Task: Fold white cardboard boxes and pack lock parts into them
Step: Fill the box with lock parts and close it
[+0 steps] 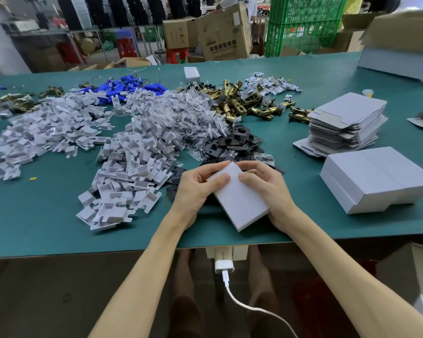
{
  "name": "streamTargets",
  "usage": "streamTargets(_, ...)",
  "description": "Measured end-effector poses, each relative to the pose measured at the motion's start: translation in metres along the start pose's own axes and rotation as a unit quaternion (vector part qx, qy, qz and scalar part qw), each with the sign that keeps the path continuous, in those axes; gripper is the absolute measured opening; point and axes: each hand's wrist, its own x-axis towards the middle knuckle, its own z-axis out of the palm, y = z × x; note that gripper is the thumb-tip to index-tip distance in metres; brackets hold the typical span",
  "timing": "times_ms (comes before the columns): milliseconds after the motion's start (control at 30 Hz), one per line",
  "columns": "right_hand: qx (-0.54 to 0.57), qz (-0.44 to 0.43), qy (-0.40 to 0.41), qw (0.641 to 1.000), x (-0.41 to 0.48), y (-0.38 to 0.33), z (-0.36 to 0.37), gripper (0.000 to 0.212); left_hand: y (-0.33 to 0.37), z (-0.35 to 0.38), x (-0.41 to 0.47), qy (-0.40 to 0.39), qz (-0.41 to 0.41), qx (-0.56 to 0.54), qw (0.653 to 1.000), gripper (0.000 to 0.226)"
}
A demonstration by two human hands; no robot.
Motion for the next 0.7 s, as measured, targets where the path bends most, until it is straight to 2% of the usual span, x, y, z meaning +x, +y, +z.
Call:
streamTargets(167, 0.0, 0.0, 0.001, 1.0, 0.0001, 0.0001, 0.0001, 0.021, -0.0013, -0.0012, 0.0008, -0.003, 0.001, -0.001, 1.0, 0.029)
streamTargets(333, -0.001, 0.004, 0.011, 1.0, 0.0009, 0.0003, 0.0007, 0.034, -0.0015, -0.0023, 0.0011, -0.007, 0.003, 0.006, 1.0, 0.03)
streamTargets(500, 0.007, 0.005, 0.022, 1.0, 0.0026, 0.0022, 0.0003, 0.019, -0.0019, -0.0014, 0.0011, -0.006, 0.006, 0.013, 1.0, 0.027)
streamTargets(700, 0.003, 0.006, 0.026, 1.0, 0.0018, 0.0005, 0.0011, 0.015, -0.0018, -0.0011, -0.0003, -0.025, 0.018, 0.036, 0.999, 0.024)
